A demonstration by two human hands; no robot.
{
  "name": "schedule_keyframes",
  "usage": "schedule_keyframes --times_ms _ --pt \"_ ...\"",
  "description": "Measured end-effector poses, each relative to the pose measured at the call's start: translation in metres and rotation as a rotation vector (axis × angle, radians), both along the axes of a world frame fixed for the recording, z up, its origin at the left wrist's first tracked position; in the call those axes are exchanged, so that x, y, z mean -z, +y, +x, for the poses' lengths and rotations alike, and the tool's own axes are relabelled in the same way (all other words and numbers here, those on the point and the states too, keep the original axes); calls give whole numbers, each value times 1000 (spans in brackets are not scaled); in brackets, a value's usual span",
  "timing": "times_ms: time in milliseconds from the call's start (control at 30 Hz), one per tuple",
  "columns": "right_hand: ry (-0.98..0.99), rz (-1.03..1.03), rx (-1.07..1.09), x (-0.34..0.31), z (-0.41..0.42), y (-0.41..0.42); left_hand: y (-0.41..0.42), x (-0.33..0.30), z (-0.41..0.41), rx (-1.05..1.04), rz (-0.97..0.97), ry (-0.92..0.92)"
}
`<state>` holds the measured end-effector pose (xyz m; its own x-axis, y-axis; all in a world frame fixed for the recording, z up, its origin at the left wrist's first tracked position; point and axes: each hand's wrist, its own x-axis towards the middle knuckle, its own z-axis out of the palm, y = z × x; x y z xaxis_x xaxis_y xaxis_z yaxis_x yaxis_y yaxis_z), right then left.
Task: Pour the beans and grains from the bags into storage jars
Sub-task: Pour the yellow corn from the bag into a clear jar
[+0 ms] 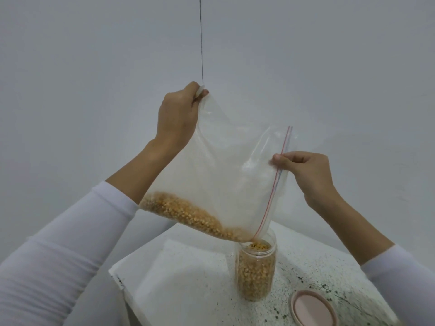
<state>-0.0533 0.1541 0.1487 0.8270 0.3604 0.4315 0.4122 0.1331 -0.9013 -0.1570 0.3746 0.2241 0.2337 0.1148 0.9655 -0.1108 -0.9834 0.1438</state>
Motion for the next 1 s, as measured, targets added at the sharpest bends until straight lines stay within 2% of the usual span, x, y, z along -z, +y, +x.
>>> schedule_keyframes --times_ms 133,433,900,1000 --pt "20 37 35 2 0 1 2 2 -1 10 -9 5" --pt "12 -16 -16 0 -3 0 -1 2 -2 -4 -16 19" --pt "-2 79 57 -2 -4 -3 -2 0 -4 10 -23 0" --pt "-21 27 33 -2 -5 -3 -2 2 -4 9 -24 3"
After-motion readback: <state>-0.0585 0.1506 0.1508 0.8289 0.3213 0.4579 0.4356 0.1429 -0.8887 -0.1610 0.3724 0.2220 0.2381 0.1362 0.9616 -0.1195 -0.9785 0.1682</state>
